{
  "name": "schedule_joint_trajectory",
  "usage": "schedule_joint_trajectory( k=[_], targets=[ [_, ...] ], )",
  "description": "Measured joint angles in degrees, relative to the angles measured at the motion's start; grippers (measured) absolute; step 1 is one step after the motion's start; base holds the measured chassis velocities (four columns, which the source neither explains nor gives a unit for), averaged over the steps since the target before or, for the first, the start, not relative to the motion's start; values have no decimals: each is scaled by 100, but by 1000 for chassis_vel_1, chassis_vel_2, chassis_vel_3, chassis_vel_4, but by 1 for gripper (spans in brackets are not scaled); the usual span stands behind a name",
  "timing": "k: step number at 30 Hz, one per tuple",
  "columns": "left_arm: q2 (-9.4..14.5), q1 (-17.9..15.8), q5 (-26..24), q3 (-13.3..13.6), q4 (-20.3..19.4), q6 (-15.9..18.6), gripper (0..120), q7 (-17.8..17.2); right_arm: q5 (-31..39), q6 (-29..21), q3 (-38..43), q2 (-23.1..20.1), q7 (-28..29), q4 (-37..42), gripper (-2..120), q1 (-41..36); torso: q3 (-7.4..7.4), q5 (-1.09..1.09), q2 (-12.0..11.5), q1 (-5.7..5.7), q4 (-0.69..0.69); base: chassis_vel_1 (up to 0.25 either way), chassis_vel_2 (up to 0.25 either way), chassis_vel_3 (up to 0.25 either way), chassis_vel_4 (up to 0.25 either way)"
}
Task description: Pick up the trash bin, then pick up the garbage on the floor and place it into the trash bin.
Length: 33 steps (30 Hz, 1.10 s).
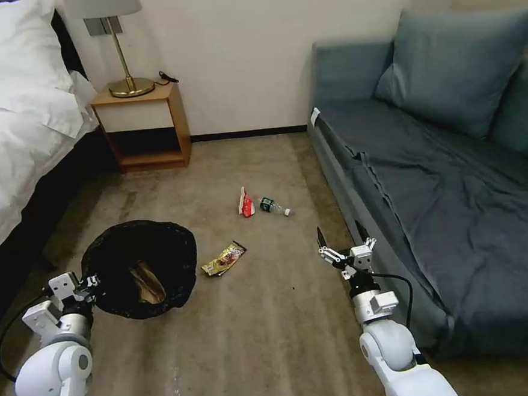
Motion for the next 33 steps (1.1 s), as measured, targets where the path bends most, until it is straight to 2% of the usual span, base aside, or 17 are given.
schedule_joint_trajectory(
  k=[33],
  targets=[
    [-2, 65, -37, -39, -35, -71, 3, 31, -35, 12, -49, -9, -44, -17, 100, -51, 0, 0, 0, 0, 1, -103, 104, 102, -105]
  ],
)
